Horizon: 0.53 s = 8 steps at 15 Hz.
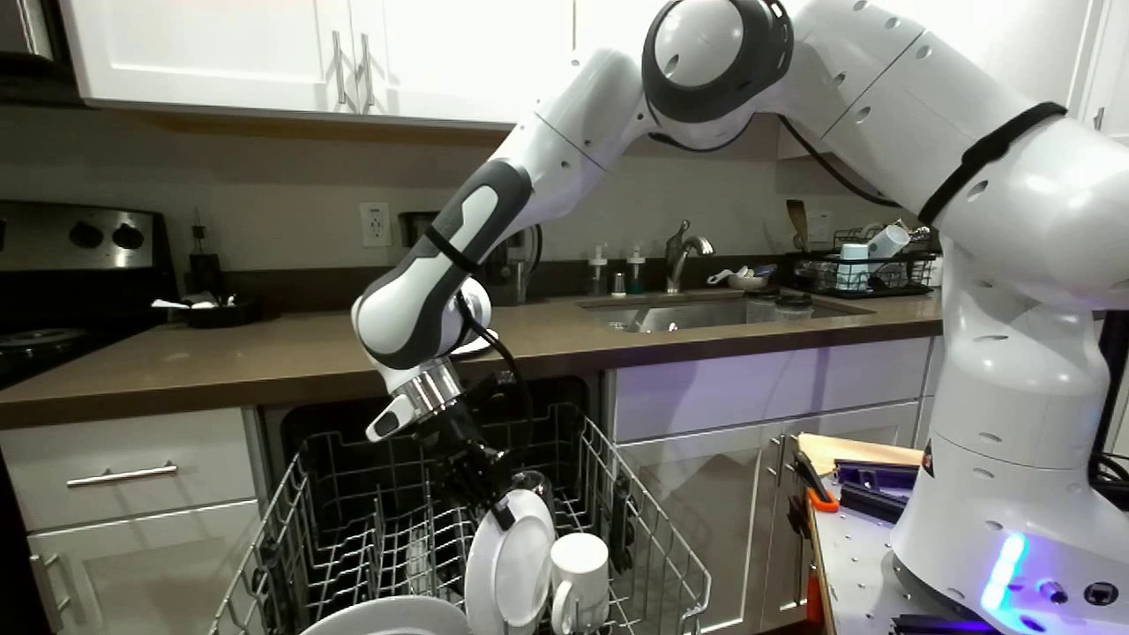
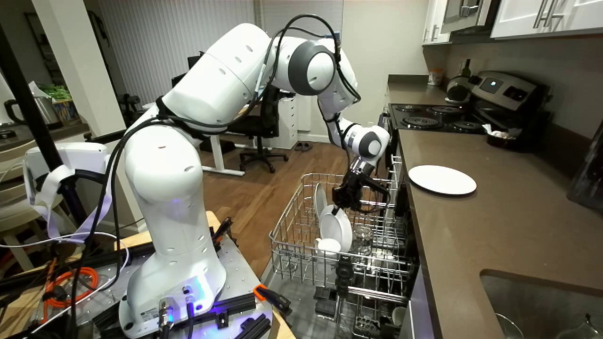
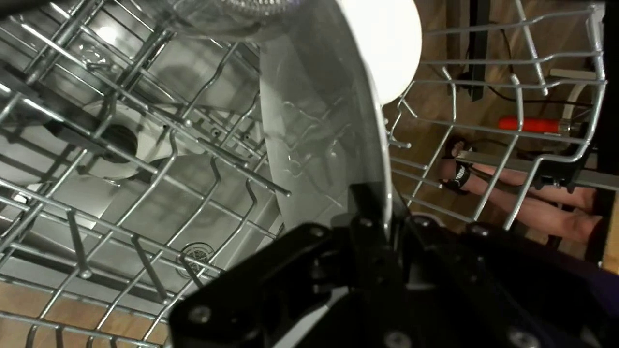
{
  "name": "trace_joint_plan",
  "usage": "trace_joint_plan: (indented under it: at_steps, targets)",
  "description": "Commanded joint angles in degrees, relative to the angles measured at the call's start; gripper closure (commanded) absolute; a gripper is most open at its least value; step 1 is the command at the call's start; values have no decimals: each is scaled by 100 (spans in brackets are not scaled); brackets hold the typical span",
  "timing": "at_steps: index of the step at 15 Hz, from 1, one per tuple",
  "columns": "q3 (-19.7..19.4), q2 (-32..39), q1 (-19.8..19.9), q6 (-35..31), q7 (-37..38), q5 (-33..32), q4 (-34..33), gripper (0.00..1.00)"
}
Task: Pick up the white plate from the dishwasher and move it to the left.
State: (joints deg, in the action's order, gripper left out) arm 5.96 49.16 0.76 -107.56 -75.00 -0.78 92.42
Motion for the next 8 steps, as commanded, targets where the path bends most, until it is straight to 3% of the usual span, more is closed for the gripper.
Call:
trace_joint_plan:
  at_steps: [1,8]
  targets:
    - [151,52,188,415,-380,-76,-205,98]
    - [192,-42,255,950,-652,-20,-348,98]
